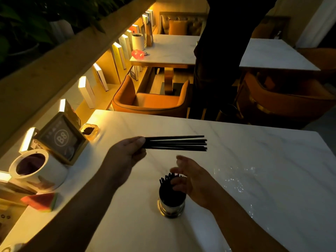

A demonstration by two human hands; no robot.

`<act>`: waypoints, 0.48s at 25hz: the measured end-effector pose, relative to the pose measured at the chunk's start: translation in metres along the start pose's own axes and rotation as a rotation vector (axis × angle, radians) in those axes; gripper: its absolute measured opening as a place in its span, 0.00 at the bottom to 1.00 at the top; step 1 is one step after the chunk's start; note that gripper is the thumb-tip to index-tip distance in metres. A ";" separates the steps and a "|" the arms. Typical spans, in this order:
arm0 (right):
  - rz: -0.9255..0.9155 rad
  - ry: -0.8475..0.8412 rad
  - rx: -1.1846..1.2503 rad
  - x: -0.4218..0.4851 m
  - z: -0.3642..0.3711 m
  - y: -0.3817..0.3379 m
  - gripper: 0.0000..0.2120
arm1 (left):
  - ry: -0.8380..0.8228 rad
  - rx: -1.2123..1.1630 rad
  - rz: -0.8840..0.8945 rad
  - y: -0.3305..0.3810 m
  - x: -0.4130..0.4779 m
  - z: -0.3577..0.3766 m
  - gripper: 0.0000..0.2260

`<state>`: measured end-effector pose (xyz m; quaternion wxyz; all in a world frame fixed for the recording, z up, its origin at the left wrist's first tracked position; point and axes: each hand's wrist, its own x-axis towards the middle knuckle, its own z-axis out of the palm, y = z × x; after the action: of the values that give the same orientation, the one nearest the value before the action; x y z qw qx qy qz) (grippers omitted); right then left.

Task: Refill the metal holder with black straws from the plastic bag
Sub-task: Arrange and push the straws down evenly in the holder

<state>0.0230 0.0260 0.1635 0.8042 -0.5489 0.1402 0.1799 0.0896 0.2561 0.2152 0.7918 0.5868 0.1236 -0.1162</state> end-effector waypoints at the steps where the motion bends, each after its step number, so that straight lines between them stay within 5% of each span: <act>1: 0.029 -0.046 0.200 0.000 0.002 -0.007 0.24 | -0.007 -0.064 -0.054 -0.016 -0.001 0.002 0.14; 3: -0.006 -0.019 0.334 0.002 0.003 -0.022 0.25 | -0.018 -0.133 -0.149 -0.045 -0.004 0.007 0.16; 6: -0.138 0.216 0.101 0.006 -0.003 -0.035 0.12 | -0.052 -0.075 -0.238 -0.077 -0.008 0.004 0.17; 12: -0.294 0.308 -0.522 0.001 -0.023 -0.015 0.08 | -0.035 1.078 0.031 -0.105 0.007 -0.018 0.18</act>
<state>0.0300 -0.0005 0.1677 0.6231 -0.7714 0.1287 0.0068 0.0601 0.2429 0.1134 0.3818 0.9098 0.0245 -0.1610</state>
